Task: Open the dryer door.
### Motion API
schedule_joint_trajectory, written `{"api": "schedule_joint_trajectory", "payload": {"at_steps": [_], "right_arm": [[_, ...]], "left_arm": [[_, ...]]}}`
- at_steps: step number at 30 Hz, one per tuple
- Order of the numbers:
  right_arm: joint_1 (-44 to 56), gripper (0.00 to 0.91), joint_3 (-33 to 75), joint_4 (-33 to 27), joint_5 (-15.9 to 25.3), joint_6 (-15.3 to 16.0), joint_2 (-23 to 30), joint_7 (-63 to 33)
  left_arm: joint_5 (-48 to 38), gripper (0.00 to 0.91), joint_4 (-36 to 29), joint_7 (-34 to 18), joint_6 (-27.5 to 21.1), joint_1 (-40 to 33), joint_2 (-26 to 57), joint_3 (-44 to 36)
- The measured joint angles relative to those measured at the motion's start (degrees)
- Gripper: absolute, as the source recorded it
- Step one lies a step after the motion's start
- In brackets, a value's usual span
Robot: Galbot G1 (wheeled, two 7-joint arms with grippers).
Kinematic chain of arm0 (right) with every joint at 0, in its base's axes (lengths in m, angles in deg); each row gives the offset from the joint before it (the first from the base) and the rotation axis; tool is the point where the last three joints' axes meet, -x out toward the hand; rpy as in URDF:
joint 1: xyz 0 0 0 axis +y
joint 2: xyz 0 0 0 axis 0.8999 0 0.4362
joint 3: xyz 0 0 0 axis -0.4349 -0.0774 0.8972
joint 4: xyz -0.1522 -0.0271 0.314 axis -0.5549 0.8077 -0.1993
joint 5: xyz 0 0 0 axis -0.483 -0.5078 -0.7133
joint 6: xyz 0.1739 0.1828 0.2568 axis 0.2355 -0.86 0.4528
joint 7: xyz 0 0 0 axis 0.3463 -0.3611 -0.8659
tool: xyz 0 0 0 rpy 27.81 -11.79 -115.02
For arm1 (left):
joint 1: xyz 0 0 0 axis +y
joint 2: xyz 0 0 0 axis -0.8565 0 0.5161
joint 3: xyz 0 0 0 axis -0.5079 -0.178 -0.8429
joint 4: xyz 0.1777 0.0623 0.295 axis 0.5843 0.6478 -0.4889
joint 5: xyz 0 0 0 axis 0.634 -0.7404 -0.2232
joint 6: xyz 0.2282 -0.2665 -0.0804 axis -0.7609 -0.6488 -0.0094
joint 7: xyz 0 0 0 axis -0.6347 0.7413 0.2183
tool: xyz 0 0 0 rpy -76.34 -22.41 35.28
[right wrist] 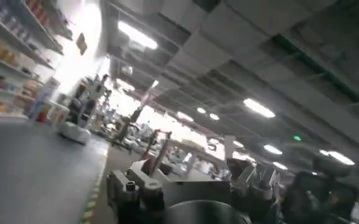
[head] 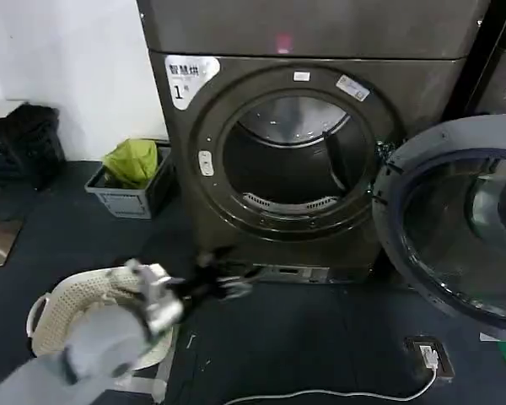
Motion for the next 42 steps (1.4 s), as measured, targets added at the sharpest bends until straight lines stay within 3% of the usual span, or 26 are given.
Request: {"api": "schedule_joint_trajectory", "payload": {"at_steps": [4, 10, 20, 28, 42], "right_arm": [[-0.04, 0.907, -0.39, -1.26, -0.84, -0.59, -0.74, 0.48], [0.20, 0.907, -0.53, -2.03, -1.10, -0.29, -0.68, 0.75], [0.42, 0.907, -1.02, -2.62, -2.16, -3.15, -0.07, 1.71], [0.32, 0.907, -1.50, -2.79, -1.76, -3.58, 0.46, 1.55], [0.37, 0.907, -1.64, -3.64, -1.74, -4.85, 0.50, 1.38]], "left_arm": [[-8.30, 0.907, -1.64, -5.81, -4.13, 7.28, 4.85, 8.09], [-25.23, 0.907, -1.28, -20.11, -11.57, 16.32, 8.97, 19.73], [-51.88, 0.907, 2.52, -40.69, -11.98, 21.27, 12.62, 32.19], [-61.68, 0.907, 5.82, -45.01, -11.96, 21.96, 13.35, 35.30], [-67.88, 0.907, 9.76, -47.38, -11.96, 20.57, 14.18, 35.84]]}}
